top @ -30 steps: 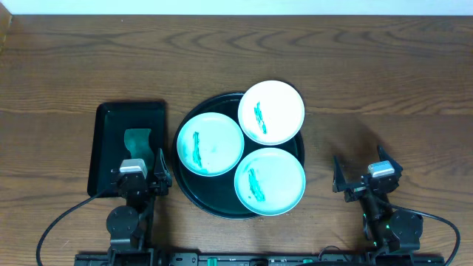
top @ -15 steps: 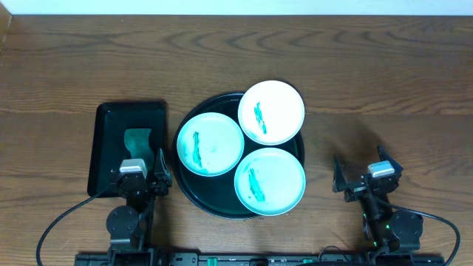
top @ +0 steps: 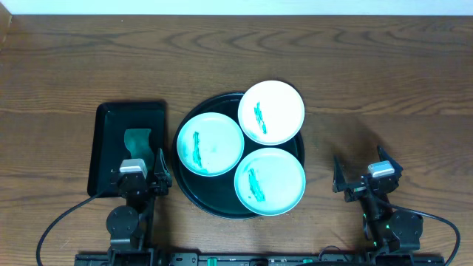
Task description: Clean dirty plates on tray and stack at the side
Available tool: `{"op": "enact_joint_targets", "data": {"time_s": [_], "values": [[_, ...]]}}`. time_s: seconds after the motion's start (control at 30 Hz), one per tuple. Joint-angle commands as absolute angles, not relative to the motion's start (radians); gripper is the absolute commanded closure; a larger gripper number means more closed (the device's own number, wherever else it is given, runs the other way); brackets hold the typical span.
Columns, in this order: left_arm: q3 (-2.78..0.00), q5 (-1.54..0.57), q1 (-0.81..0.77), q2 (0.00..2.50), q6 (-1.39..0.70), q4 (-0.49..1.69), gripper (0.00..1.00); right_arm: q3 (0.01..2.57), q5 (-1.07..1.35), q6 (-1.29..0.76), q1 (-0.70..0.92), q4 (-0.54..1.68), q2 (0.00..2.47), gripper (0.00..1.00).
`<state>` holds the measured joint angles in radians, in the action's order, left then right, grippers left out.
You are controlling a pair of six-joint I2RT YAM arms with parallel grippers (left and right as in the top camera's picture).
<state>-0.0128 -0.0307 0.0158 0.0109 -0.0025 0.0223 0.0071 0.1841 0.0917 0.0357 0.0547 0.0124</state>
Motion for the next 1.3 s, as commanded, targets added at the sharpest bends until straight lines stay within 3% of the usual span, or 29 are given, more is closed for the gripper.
{"op": "enact_joint_targets", "data": {"time_s": [0.0,1.27], "values": [[-0.004,-0.010,0.016,0.006,0.007,0.071,0.28,0.006,0.192,0.091,0.026,0.056,0.007,0.01],[-0.074,-0.005,0.016,0.006,0.007,0.067,0.28,0.041,0.216,0.091,0.026,0.038,0.007,0.01]]}}
